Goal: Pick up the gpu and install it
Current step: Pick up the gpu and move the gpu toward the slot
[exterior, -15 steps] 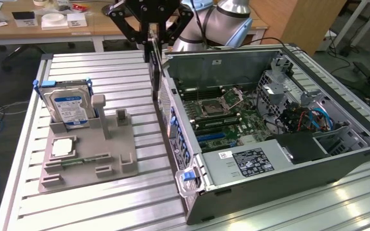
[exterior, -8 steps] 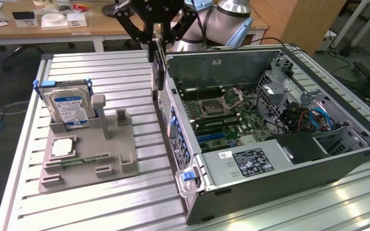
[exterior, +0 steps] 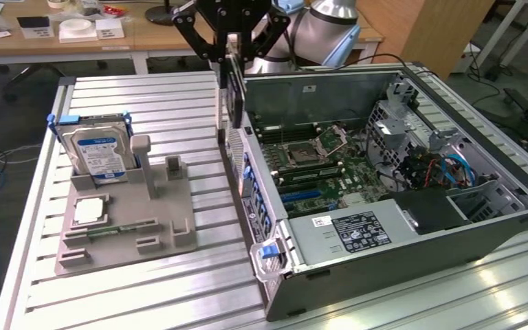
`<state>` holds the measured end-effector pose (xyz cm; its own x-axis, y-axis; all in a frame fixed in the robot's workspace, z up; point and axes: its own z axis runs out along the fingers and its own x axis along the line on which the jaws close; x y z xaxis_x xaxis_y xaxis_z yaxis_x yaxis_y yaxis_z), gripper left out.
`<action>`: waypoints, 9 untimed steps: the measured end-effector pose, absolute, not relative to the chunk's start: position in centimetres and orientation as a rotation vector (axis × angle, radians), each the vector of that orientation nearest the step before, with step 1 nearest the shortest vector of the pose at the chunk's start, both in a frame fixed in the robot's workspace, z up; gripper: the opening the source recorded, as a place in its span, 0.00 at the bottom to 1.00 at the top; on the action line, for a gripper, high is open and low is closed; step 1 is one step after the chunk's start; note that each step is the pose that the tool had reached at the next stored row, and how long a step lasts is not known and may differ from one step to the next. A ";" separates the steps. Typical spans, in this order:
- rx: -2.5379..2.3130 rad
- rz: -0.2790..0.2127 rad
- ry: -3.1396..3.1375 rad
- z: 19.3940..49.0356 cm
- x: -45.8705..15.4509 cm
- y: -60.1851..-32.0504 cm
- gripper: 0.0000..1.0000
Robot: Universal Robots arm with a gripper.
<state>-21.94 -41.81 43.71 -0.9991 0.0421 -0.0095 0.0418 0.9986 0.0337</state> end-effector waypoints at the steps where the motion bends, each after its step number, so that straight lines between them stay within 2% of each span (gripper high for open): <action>1: 0.066 0.052 3.130 43.7 -21.7 -41.8 0.27; 9: 0.066 0.052 3.130 43.7 -20.6 -41.8 0.27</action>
